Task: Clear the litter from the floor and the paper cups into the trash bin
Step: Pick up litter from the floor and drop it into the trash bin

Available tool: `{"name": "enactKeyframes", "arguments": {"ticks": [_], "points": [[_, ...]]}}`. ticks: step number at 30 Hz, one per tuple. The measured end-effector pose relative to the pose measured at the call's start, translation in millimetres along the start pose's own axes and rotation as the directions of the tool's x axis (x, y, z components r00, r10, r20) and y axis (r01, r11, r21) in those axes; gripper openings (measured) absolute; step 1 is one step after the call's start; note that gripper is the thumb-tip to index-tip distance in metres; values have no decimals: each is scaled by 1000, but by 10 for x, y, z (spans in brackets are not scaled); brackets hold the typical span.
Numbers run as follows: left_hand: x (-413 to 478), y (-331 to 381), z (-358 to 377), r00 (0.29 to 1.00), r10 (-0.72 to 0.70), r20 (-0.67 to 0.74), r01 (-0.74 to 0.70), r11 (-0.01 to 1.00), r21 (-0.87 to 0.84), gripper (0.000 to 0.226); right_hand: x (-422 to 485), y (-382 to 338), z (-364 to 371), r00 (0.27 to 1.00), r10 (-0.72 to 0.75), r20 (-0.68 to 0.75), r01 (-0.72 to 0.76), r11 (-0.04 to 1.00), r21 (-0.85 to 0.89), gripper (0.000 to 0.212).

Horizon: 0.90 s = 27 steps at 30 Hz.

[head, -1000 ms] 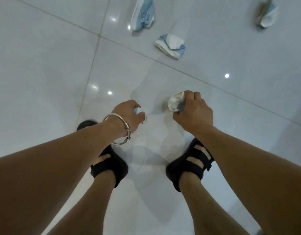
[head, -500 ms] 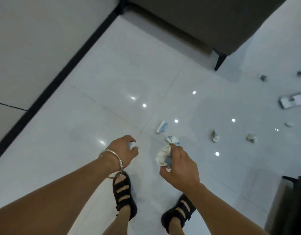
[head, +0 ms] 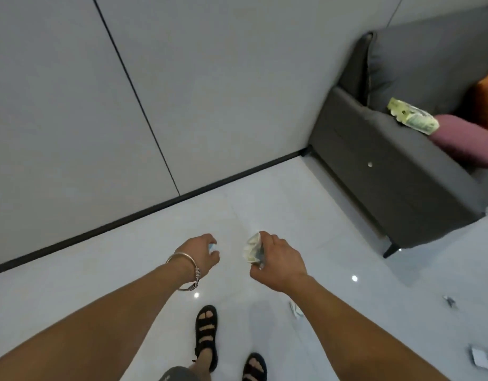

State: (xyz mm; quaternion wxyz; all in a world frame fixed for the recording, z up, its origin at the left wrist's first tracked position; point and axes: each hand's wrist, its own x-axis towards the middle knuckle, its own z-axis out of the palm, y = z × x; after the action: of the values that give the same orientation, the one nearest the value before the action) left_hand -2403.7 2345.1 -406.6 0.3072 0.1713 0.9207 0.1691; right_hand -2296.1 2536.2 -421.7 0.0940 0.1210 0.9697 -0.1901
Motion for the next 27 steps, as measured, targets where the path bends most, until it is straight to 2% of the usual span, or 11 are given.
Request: {"name": "enactKeyframes", "arguments": {"ticks": [5,9,13,17,20,22,27], "points": [[-824,-409,-345,979,-142,-146,127,986,-105,40,-108,-744,-311,977,-204,63,210,971,-116,69],[-1524,-999,-610,928,-270,-257,212,949,-232,38,-207,-1561,-334,933,-331,140,352,921,-169,67],[-2221,-1755,-767,861,-389,-329,280,901,-331,38,-344,-2531,-172,858,-475,195,510,833,-214,69],[-3118,-2773,-827,790,-498,-359,342,843,-416,39,-638,-3796,155,767,-594,244,640,738,-214,67],[-3855,-3583,-911,704,-590,-396,404,791,-460,38,-933,-4768,501,683,-678,272,729,655,-199,65],[-4341,-4050,-965,621,-658,-425,437,741,-509,38,-1143,-5356,729,619,-731,288,785,592,-182,63],[-5317,-4893,-926,460,-781,-422,486,620,-616,38,-1629,-6559,1263,432,-818,380,902,399,-168,62]]}}
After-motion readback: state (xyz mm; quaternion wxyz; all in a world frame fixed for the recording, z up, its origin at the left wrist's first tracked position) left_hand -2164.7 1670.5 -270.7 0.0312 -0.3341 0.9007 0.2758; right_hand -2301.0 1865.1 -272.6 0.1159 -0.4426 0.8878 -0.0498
